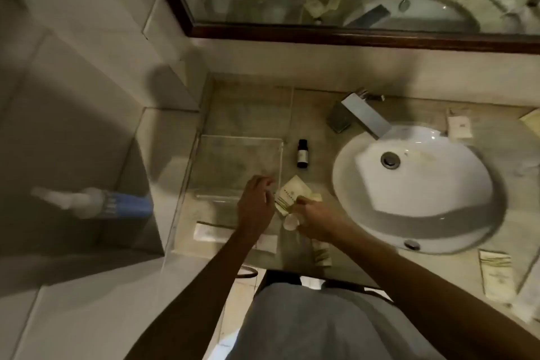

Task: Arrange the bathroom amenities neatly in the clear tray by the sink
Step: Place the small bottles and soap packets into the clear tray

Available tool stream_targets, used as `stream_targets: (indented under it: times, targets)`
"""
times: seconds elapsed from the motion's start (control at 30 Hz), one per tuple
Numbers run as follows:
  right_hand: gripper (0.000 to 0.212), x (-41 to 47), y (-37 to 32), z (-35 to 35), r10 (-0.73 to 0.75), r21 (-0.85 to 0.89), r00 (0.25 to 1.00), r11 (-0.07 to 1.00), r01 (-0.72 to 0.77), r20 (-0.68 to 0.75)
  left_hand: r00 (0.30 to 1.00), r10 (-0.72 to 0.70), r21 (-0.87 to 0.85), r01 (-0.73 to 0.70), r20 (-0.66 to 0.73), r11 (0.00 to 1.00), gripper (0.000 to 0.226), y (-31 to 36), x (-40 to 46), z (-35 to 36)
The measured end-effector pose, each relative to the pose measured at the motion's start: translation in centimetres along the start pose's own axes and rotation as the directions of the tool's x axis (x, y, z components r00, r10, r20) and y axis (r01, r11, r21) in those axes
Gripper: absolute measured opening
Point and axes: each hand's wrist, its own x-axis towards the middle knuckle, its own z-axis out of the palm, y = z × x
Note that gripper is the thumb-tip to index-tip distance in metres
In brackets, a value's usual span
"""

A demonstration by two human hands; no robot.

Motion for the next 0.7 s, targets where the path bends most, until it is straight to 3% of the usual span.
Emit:
stream_targets:
  times: [0.13, 0.23, 0.43, 0.57, 0.7]
  targets:
    - [0.048, 0.2, -1.0, 2.1, -0.018, 0.019, 0.997, 1.000, 0.016, 0.075, 0.999, -0.026, -0.056, 0.027, 0.029, 0.998, 0.024, 3.0, 5.3, 0.3]
    - [0.047, 0.2, -0.2, 3.2, 0.034, 0.075, 0.999, 0.997, -0.031, -0.039, 0.997, -0.031, 0.004, 0.031, 0.075, 1.000, 0.031, 4.7, 8.5, 1.5]
    - [0.038, -1.3, 0.5, 3.3, 0.244, 0.402, 0.944, 0.905, -0.139, -0.222, 0.960, -0.030, 0.281, -0.051, 0.277, 0.959, 0.036, 6.9, 12.6, 4.8]
    - [0.031, -2.1, 1.0, 2.4, 0.410, 0.605, 0.874, 0.775, -0.183, -0.260, 0.943, -0.070, 0.322, -0.041, 0.325, 0.946, 0.044, 6.8, 13.4, 6.1]
    - [0.022, -2.0, 1.6, 2.1, 0.440, 0.693, 0.855, 0.707, -0.141, -0.275, 0.958, -0.063, 0.168, 0.016, 0.278, 0.986, 0.046, 6.9, 12.8, 5.2]
